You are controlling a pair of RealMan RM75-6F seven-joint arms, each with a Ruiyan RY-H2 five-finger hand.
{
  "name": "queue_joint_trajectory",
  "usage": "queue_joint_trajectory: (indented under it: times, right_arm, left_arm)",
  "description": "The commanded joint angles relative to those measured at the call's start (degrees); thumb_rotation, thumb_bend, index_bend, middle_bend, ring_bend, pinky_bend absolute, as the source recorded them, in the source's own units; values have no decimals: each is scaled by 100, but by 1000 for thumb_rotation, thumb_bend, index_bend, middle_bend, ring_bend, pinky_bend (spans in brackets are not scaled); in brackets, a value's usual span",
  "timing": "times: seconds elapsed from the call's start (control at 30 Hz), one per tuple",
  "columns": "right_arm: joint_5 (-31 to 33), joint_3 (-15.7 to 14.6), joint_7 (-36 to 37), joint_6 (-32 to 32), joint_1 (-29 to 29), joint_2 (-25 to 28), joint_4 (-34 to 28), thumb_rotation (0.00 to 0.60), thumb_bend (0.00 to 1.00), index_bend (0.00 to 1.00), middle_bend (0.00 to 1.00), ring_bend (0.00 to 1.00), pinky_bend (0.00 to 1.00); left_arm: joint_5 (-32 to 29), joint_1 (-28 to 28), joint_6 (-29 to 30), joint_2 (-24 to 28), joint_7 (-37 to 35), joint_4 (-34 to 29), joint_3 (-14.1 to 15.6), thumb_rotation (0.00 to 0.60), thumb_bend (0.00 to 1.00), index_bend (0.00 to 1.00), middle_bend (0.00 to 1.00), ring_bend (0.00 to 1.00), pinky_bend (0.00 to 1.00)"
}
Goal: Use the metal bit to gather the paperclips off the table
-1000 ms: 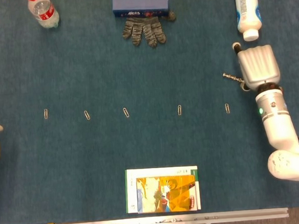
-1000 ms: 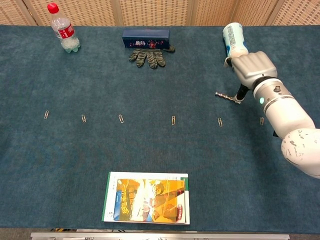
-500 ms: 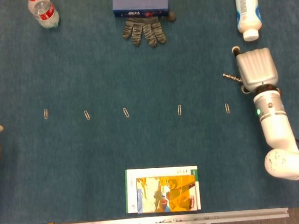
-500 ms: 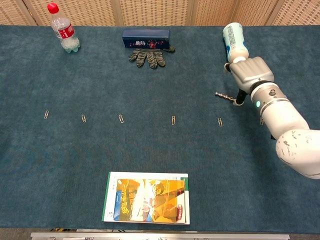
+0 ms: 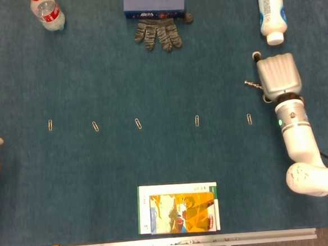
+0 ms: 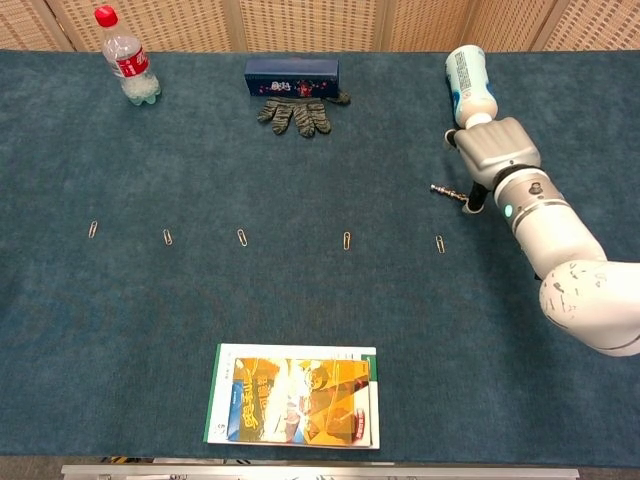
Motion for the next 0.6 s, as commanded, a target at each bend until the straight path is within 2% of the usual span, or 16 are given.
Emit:
queue_joint_trajectory:
  times: [0.03, 0.2, 0.6]
  right_arm:
    - [5, 9, -1, -8, 7, -17, 18, 600, 0, 157, 1000, 1000, 1000]
    - [9, 29, -1, -6, 14, -33, 36, 600, 0, 77, 1000, 1000, 1000]
    - [74, 48, -10, -88, 26, -55, 121, 600, 0, 74, 1000, 1000, 1000]
  left_arm:
    - [-2, 3, 0, -1, -8, 8, 1, 600, 491, 376, 363, 329, 359]
    - [-3, 5, -3, -10, -23, 30, 2, 600, 492, 376, 363, 329, 359]
    - [-1, 1, -3, 2, -25, 14, -2, 600, 492, 376, 363, 329, 360]
